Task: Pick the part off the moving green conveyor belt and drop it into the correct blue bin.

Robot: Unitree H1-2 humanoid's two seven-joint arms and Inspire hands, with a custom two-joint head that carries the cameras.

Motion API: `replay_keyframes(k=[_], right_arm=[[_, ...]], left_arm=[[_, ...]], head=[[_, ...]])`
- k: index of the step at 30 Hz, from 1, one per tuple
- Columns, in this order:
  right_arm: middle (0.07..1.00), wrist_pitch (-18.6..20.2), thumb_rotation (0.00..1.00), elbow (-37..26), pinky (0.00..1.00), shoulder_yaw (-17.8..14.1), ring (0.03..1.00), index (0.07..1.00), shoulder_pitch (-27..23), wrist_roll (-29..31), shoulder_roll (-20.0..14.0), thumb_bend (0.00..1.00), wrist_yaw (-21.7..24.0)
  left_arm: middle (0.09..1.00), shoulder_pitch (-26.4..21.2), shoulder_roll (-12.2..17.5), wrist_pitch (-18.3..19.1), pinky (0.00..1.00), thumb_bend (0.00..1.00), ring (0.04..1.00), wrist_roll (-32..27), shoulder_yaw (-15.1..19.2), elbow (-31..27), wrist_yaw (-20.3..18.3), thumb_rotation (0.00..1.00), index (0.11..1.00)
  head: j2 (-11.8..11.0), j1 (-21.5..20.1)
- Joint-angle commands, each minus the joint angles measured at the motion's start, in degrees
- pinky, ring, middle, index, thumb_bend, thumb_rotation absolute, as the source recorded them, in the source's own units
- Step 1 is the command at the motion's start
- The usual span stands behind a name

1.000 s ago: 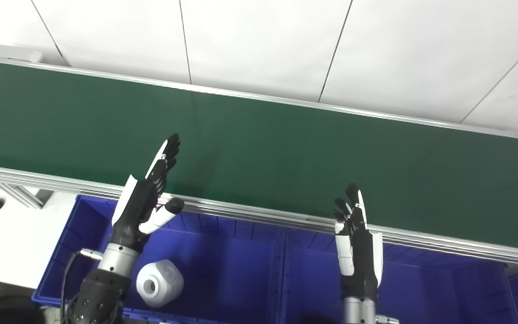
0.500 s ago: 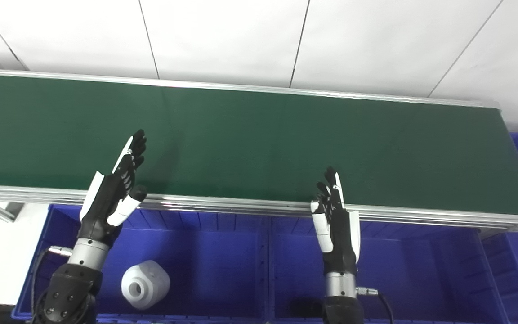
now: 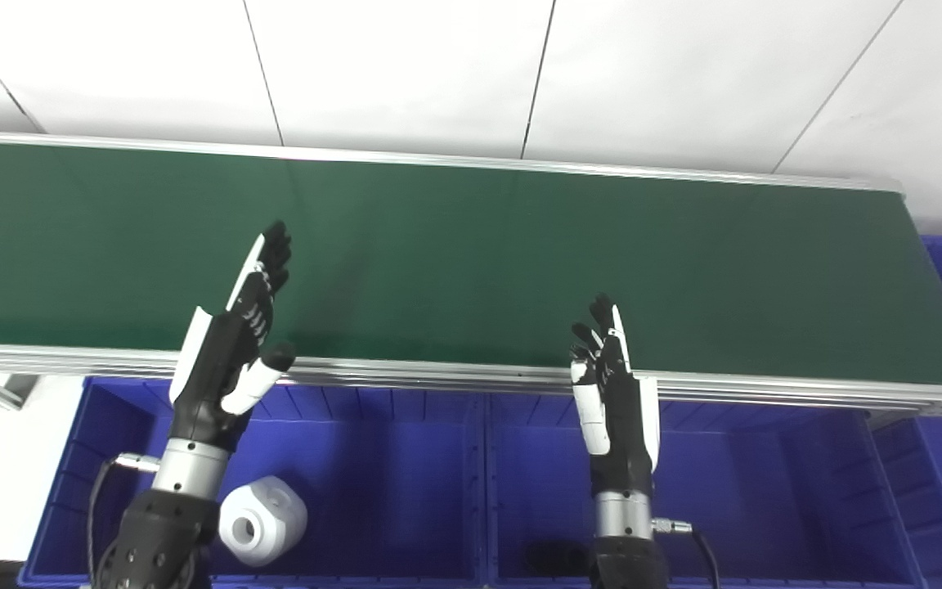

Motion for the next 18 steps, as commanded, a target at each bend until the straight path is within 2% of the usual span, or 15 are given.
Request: replay_keyframes(k=[1,5,11,14,18], right_arm=[[0.947,-3.9,1.00,-2.3,0.86,3.2,0.894,0.960,0.7,2.1,4.3,0.77,0.7],[0.937,-3.7,1.00,-3.2,0.85,2.7,0.889,0.955,1.6,2.8,2.9,0.78,1.7],[0.934,-1.5,1.00,-6.6,0.87,3.1,0.888,0.959,5.1,3.4,1.0,0.82,4.0],[0.931,-2.0,1.00,-7.8,0.87,3.1,0.882,0.957,6.8,3.6,0.4,0.82,4.7],[0.926,-2.9,1.00,-8.9,0.85,3.1,0.881,0.951,9.0,3.1,-0.3,0.84,5.0]], left_arm=[[1.000,2.1,-1.1,0.6,1.00,0.76,1.000,-1.9,-0.1,-3.6,1.3,0.86,1.000],[1.000,5.8,-3.6,1.1,1.00,0.76,1.000,-0.5,-1.0,-6.2,2.4,0.87,1.000],[1.000,9.7,-5.5,0.9,1.00,0.68,1.000,1.0,-3.4,-7.2,3.3,0.88,1.000],[1.000,11.3,-6.3,0.8,1.00,0.66,1.000,2.3,-4.3,-7.3,4.0,0.90,1.000],[1.000,13.6,-6.8,-1.1,1.00,0.63,1.000,4.0,-5.7,-6.5,4.6,0.93,1.000]], head=[[0.0,0.7],[-0.1,2.9],[-0.1,4.0],[-0.1,4.1],[-0.3,4.2]])
